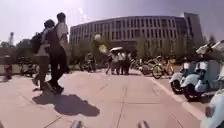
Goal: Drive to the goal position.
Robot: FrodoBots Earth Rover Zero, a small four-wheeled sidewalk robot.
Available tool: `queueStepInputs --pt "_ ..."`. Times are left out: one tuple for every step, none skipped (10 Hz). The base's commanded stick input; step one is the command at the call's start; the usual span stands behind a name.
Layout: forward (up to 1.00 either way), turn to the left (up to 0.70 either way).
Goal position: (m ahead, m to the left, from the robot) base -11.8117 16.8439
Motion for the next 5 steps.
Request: queueStepInputs --pt "0.7 0.35" --pt "0.7 0.35" --pt "0.7 0.35" --pt "0.7 0.35" --pt "0.7 0.35"
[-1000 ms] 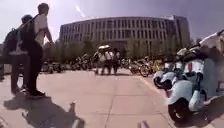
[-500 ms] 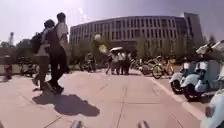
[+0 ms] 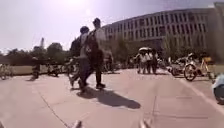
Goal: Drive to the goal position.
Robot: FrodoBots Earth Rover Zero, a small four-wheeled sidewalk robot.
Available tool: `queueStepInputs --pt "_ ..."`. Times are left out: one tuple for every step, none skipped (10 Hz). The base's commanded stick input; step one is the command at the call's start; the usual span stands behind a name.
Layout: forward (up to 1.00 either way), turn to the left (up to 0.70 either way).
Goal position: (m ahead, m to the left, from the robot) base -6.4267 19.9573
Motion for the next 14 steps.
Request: queueStepInputs --pt "0.7 0.35" --pt "0.7 0.35" --pt "0.7 0.35" --pt "0.7 0.35" --pt "0.7 0.35" --pt "0.7 0.35" --pt "0.7 0.35" --pt "0.7 0.35" --pt "0.7 0.35" --pt "0.7 0.35" --pt "0.7 0.35" --pt "0.7 0.35" --pt "0.7 0.35" --pt "0.7 0.33"
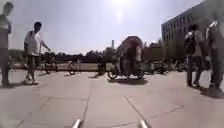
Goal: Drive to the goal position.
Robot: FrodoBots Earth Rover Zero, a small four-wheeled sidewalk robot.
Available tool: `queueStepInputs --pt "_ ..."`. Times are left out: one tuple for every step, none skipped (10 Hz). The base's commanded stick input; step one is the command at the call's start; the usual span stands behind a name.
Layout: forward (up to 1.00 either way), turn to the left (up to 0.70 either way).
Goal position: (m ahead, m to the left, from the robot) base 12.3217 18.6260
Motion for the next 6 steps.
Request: queueStepInputs --pt "0.7 0.07" --pt "0.7 0.0" --pt "0.7 0.0" --pt "0.7 0.0" --pt "0.7 0.0" --pt "0.7 0.01"
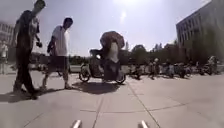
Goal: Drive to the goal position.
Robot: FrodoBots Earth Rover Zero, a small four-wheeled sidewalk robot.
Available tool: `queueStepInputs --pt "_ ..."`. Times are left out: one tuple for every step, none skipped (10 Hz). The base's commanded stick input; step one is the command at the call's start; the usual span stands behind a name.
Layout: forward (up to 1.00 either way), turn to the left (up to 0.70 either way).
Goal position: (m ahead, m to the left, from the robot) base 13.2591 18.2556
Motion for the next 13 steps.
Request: queueStepInputs --pt "0.7 0.11" --pt "0.7 0.21" --pt "0.7 0.29" --pt "0.7 0.35" --pt "0.7 0.35" --pt "0.7 0.0" --pt "0.21 0.0" --pt "0.06 0.0" --pt "0.06 0.0" --pt "0.06 0.0" --pt "0.04 0.0" --pt "0.04 0.0" --pt "0.05 0.0"
